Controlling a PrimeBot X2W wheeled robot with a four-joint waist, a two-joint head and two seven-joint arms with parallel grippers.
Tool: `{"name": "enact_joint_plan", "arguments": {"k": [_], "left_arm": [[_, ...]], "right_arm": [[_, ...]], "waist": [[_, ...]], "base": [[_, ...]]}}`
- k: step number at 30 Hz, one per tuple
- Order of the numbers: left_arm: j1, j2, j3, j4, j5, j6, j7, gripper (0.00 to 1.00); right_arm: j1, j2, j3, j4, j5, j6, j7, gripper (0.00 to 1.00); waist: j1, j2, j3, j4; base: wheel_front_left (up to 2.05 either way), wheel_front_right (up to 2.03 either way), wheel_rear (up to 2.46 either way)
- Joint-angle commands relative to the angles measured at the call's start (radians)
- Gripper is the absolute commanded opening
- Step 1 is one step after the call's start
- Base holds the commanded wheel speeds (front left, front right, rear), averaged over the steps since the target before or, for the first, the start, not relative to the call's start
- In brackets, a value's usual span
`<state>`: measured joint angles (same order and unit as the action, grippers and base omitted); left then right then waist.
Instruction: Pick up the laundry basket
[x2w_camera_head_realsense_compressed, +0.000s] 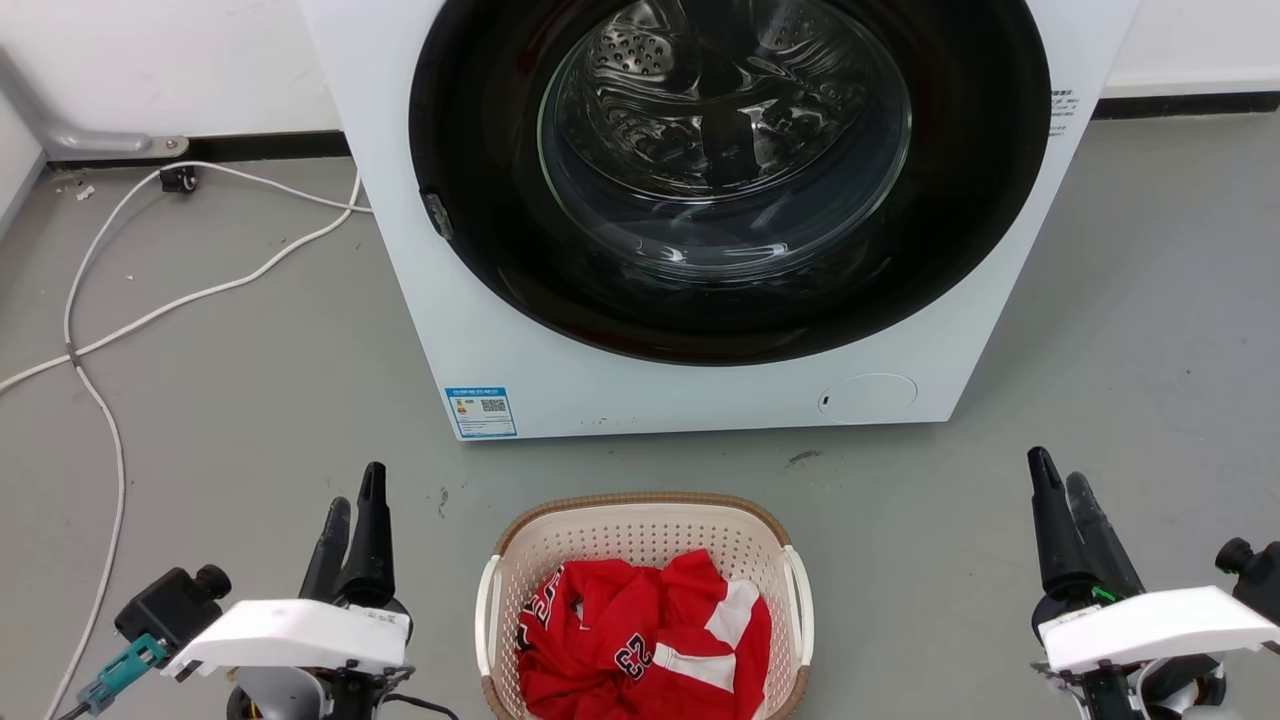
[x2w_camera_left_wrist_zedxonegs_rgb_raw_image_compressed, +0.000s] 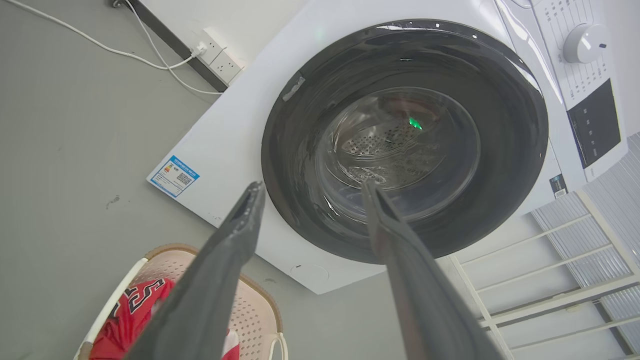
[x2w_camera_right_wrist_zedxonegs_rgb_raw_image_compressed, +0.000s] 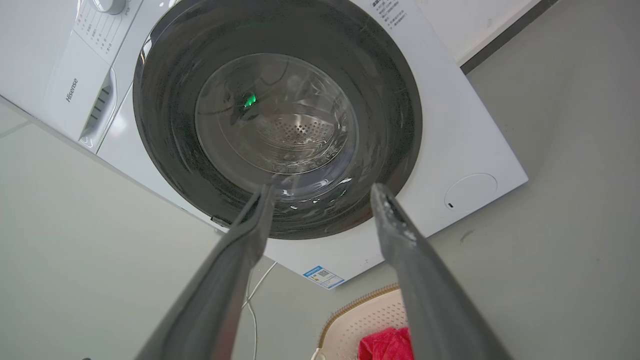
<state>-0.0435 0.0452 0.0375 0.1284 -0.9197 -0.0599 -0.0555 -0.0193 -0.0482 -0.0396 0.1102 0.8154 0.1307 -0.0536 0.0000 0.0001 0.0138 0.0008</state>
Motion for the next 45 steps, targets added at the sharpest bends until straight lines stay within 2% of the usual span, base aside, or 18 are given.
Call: {"name": "enact_joint_plan", "arguments": {"k": [1, 23, 45], "left_arm": [[-0.002, 0.004, -0.003, -0.021, 0.029, 0.003, -0.008, 1.00], [0.027, 0.005, -0.026, -0.048, 0.317, 0.013, -0.080, 1.00], [0.046, 0.006, -0.049, -0.058, 0.551, 0.033, -0.134, 1.00]], "right_arm": [[-0.006, -0.003, 0.002, -0.023, -0.032, 0.000, -0.009, 1.00], [0.029, -0.003, 0.025, -0.068, -0.360, 0.000, -0.081, 1.00], [0.054, -0.003, 0.037, -0.085, -0.614, 0.000, -0.136, 1.00]], "waist": [[0.0000, -0.0001, 0.000, 0.000], [0.0000, -0.0001, 0.005, 0.005], [0.0000, -0.0001, 0.009, 0.009]], "base": [[0.00, 0.00, 0.00], [0.00, 0.00, 0.00], [0.00, 0.00, 0.00]]}}
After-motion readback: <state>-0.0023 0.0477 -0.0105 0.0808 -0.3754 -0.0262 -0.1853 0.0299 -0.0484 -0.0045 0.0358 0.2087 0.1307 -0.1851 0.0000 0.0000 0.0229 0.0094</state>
